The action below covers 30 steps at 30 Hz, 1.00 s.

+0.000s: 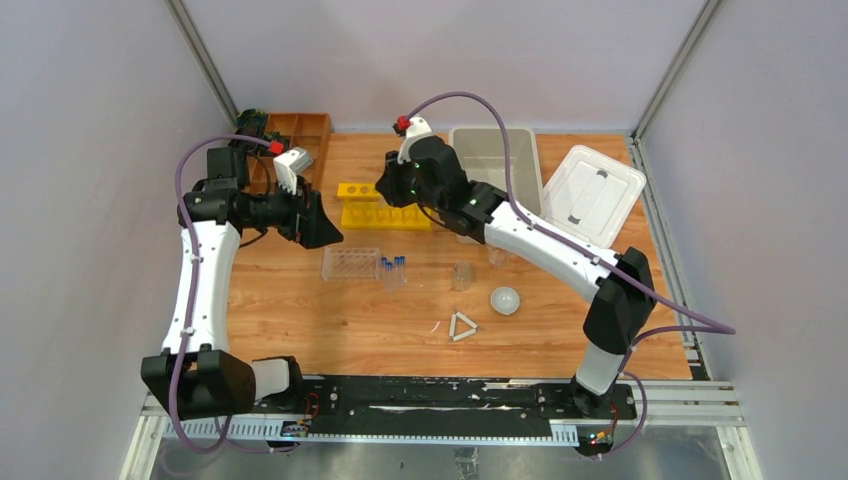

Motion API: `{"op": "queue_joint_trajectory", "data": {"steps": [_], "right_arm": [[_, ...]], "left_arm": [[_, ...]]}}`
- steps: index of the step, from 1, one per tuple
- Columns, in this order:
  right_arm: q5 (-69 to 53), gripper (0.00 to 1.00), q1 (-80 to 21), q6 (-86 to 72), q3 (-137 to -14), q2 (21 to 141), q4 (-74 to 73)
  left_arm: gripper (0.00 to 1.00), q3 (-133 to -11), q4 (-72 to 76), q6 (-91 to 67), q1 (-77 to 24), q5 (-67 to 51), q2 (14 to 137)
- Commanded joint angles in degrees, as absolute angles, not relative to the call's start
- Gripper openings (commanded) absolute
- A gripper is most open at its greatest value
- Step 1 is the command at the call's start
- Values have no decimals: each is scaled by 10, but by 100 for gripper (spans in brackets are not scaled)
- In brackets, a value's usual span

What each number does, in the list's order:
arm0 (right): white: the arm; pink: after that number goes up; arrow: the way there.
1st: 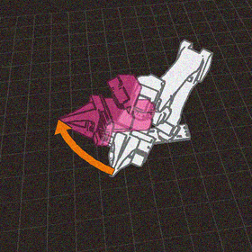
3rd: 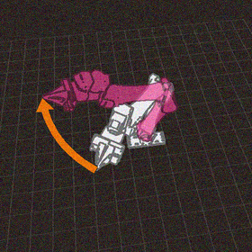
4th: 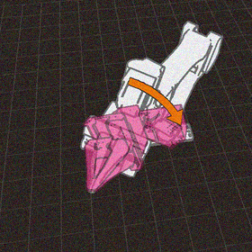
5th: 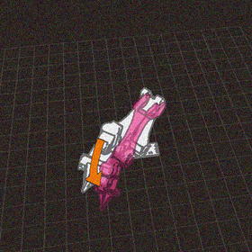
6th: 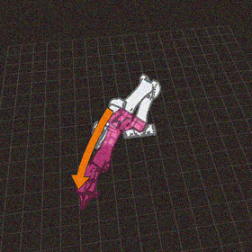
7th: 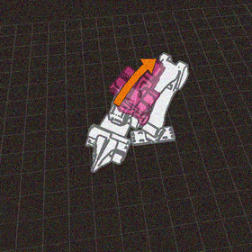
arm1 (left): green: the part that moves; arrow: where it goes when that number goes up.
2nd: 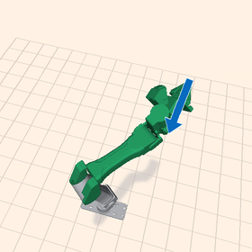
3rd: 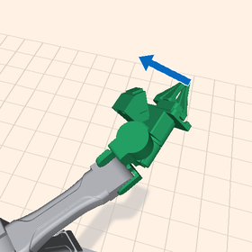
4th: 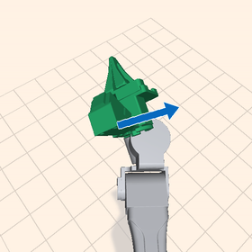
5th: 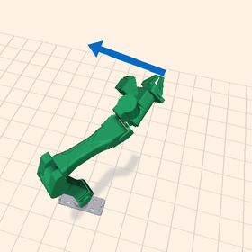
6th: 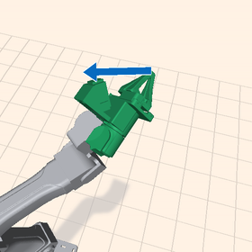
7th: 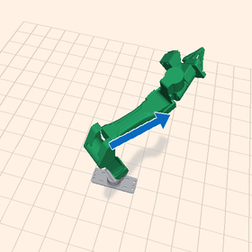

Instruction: Organize the chemistry lab equipment

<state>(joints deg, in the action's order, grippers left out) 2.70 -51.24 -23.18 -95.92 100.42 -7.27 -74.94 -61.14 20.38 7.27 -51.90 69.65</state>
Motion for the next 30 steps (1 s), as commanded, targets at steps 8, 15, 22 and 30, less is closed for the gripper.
{"op": "queue_joint_trajectory", "data": {"steps": [8, 15, 22, 30], "right_arm": [[75, 0, -441, -96, -811, 1013, 138], [74, 0, -441, -58, -812, 1076, 208], [69, 0, -441, -56, -822, 1109, 222], [63, 0, -441, -59, -828, 1130, 229]], "left_arm": [[100, -780, -612, 177, 75, -403, 760], [100, -766, -612, 191, 81, -394, 761], [100, -758, -613, 198, 82, -387, 764], [100, -759, -612, 202, 82, -388, 761]]}}
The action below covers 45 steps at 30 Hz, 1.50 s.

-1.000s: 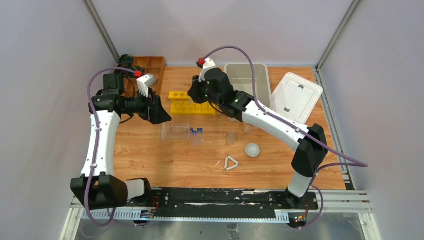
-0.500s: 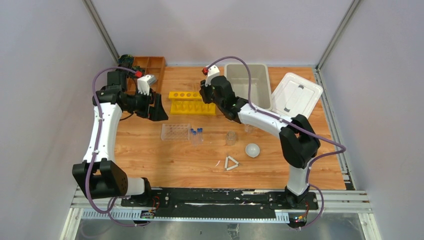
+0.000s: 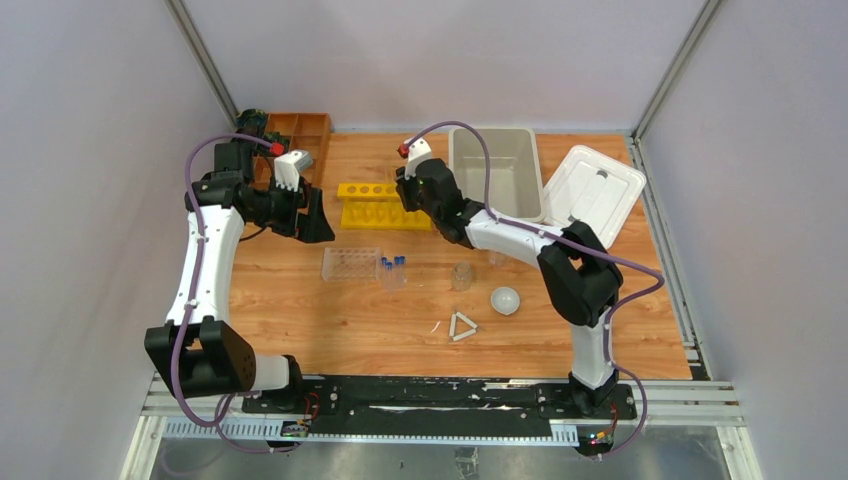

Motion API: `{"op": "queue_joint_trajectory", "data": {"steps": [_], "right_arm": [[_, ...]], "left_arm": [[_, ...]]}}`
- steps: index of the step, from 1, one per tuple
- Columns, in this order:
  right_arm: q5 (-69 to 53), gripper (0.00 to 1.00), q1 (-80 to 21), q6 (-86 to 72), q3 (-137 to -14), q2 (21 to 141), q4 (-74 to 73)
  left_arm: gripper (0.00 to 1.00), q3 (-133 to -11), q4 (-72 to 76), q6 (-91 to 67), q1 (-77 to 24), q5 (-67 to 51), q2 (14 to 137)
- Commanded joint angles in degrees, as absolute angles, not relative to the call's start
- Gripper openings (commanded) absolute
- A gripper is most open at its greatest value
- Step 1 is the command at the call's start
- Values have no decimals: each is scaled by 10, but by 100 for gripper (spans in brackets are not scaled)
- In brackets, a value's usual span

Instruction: Organize the chemistry lab equipment

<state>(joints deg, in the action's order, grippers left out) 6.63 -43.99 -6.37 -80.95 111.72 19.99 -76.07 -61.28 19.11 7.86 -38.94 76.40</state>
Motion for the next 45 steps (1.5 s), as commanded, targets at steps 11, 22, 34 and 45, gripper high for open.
{"op": "queue_joint_trajectory", "data": {"steps": [11, 22, 34, 45], "right_arm": [[46, 0, -443, -75, -833, 1146, 222], [53, 0, -443, -62, -821, 1147, 223], [61, 0, -449, -45, -777, 1127, 283], [64, 0, -453, -41, -769, 1141, 299]], "left_arm": [[100, -758, -613, 205, 83, -389, 764], [100, -757, -613, 208, 83, -388, 765], [100, -753, -613, 209, 85, -384, 765], [100, -753, -613, 214, 96, -382, 762]]}}
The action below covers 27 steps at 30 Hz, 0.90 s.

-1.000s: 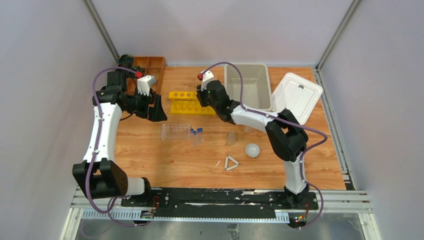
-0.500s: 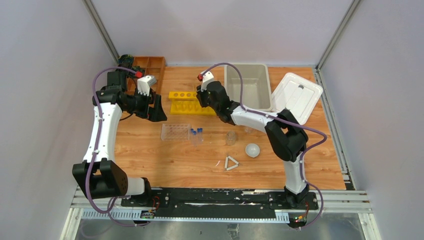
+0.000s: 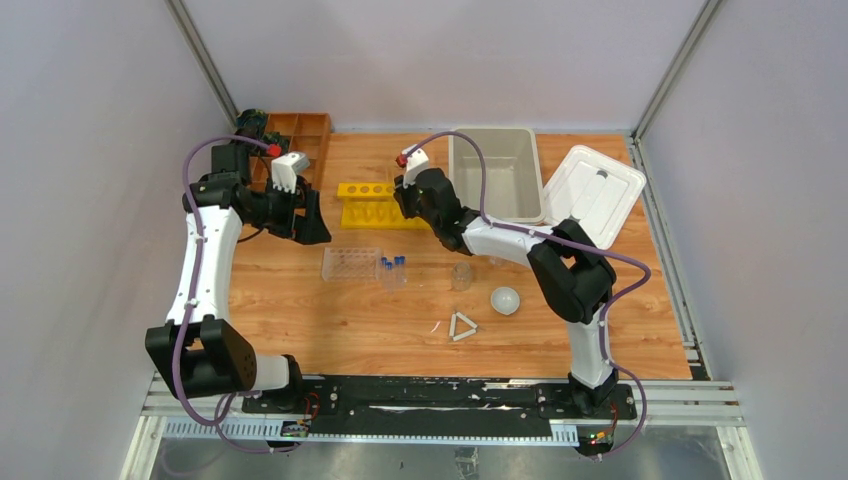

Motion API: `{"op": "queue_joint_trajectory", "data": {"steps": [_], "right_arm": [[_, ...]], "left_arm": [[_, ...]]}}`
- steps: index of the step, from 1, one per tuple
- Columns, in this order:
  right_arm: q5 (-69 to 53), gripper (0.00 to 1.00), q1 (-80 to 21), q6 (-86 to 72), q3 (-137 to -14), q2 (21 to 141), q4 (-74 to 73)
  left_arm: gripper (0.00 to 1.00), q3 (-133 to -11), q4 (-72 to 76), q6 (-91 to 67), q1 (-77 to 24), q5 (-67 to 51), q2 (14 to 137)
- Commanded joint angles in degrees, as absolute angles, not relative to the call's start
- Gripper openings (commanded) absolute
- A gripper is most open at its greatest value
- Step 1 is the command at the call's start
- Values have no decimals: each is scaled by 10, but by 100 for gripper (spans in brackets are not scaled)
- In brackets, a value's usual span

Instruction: Organize the chemistry lab equipment

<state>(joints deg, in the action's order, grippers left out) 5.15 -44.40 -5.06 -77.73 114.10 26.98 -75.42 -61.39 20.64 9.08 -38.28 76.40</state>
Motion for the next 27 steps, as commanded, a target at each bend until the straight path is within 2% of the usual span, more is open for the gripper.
{"op": "queue_joint_trajectory", "data": {"steps": [1, 11, 27], "right_arm": [[64, 0, -453, -41, -769, 1141, 298], [72, 0, -466, -26, -745, 1125, 314], [157, 0, -473, 19, -749, 1108, 362]], "left_arm": [[100, -754, -612, 216, 96, -382, 762], [100, -754, -613, 215, 100, -385, 761], [100, -755, -613, 215, 102, -386, 761]]}}
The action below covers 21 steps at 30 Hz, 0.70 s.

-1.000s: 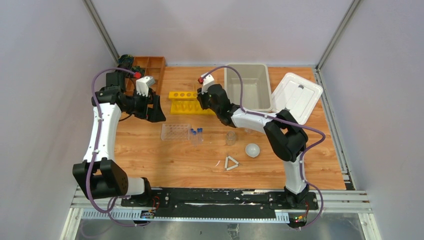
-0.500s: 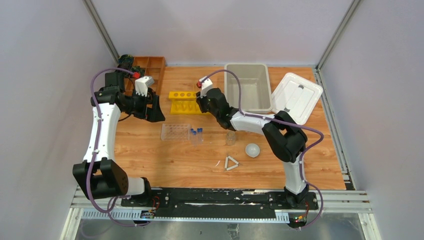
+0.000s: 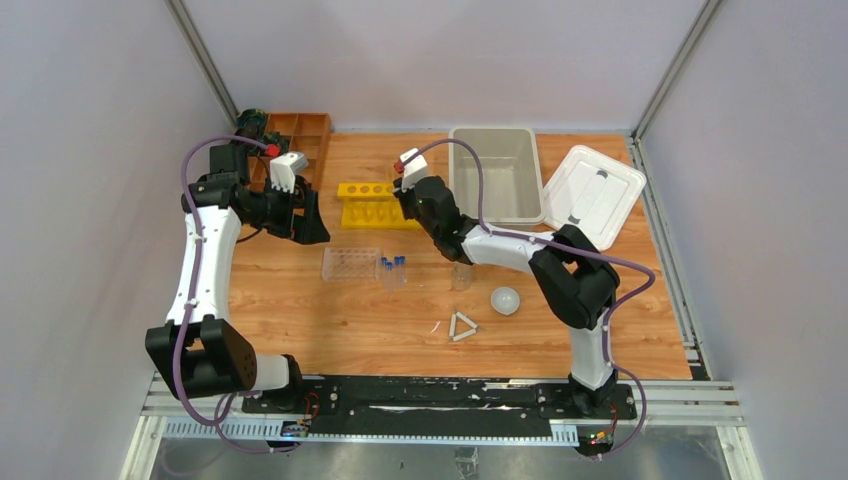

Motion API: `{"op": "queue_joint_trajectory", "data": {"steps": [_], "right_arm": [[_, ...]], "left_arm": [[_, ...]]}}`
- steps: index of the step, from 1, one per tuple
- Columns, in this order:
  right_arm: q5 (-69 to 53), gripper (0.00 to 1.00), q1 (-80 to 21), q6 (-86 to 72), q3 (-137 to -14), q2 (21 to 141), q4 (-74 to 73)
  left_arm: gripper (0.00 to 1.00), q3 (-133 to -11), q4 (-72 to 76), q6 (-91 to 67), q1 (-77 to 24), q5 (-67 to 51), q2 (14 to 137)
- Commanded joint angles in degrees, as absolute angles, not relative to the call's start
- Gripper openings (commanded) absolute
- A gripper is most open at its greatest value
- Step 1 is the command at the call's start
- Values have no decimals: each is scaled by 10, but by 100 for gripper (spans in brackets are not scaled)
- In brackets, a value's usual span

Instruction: Organize the chemistry lab equipment

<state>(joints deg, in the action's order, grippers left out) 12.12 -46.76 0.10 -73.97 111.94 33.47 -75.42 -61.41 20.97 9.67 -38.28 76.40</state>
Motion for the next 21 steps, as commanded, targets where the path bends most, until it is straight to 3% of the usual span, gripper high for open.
{"op": "queue_joint_trajectory", "data": {"steps": [1, 21], "right_arm": [[159, 0, -473, 19, -748, 1111, 365], [125, 0, -470, 4, -774, 1144, 350]], "left_arm": [[100, -755, -613, 215, 102, -386, 761], [100, -754, -613, 220, 105, -385, 760]]}}
